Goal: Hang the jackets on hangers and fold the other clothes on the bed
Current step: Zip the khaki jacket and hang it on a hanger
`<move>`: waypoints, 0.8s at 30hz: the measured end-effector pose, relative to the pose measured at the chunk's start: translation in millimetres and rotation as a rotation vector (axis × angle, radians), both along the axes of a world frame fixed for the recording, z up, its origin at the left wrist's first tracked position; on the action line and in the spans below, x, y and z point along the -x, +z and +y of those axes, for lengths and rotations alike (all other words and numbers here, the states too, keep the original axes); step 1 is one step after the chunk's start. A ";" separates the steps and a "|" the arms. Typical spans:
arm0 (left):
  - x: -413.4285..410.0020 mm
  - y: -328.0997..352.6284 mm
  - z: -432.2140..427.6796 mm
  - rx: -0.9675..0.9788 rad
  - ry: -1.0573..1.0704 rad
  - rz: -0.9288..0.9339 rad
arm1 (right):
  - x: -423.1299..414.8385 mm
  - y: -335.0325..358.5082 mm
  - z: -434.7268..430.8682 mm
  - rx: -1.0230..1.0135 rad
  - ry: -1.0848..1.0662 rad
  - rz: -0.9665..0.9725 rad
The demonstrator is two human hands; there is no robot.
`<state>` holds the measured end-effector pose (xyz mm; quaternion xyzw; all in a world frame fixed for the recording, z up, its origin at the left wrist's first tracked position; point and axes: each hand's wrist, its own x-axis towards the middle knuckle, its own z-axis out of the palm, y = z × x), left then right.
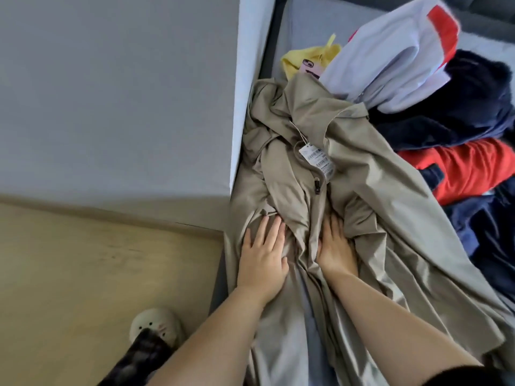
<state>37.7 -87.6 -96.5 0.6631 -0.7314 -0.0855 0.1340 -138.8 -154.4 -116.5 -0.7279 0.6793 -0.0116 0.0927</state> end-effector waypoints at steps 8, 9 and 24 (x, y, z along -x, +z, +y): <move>40.4 20.2 50.9 0.066 0.128 0.172 | -1.9 19.1 6.0 -0.036 0.028 -0.014; 48.9 21.1 65.7 -0.003 0.150 0.192 | -1.8 25.4 10.0 -0.052 0.031 -0.039; 37.1 58.1 130.9 -0.092 0.209 -0.146 | 78.6 87.9 137.4 -0.031 -0.085 -0.277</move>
